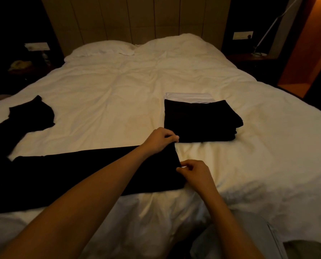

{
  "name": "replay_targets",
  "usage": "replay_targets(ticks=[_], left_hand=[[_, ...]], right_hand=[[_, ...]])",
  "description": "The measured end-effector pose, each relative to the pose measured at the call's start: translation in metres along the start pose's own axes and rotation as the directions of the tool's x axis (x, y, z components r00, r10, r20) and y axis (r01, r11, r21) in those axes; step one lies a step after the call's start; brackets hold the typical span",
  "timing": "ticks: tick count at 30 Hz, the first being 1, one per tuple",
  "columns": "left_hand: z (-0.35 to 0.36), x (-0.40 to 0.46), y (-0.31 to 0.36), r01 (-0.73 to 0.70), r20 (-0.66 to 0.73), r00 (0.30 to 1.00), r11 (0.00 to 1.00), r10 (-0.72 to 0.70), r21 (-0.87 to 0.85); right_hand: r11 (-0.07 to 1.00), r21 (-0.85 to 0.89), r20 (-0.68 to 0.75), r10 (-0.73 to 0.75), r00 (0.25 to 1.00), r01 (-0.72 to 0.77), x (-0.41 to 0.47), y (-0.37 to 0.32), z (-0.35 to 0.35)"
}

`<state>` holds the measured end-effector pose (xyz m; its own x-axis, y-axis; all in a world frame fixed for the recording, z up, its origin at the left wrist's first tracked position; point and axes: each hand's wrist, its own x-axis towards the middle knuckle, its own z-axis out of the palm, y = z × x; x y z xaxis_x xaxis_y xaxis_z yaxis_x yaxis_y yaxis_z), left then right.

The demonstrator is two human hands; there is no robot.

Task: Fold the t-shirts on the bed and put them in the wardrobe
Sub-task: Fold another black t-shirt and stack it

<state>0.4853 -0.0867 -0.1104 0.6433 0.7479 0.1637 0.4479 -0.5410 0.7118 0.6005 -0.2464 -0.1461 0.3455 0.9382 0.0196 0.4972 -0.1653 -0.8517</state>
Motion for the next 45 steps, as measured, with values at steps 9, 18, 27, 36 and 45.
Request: replay_targets(ticks=[9,18,27,36,45], left_hand=[[-0.015,-0.004,-0.009,-0.119,0.251,0.967,0.954,0.049,0.274],[-0.009,0.002,-0.003,-0.228,0.182,0.967,0.917,0.176,0.328],[0.011,0.001,-0.005,-0.185,0.232,0.969,0.864,0.083,0.467],[-0.023,-0.079,-0.022,-0.047,-0.069,0.994,0.916,0.081,0.399],[-0.093,-0.232,-0.090,0.346,-0.342,0.913,0.864,-0.221,0.365]], right_hand=[[0.979,0.184,-0.045,0.092,0.995,-0.082,0.001,-0.002,0.003],[0.976,0.159,0.052,0.139,0.989,-0.146,-0.002,0.001,0.000],[0.982,-0.041,0.103,0.185,0.977,-0.182,-0.011,0.000,-0.012],[0.931,-0.322,-0.183,-0.237,0.954,0.170,-0.022,-0.027,0.017],[0.795,-0.470,0.204,-0.325,0.923,0.384,-0.028,-0.074,0.111]])
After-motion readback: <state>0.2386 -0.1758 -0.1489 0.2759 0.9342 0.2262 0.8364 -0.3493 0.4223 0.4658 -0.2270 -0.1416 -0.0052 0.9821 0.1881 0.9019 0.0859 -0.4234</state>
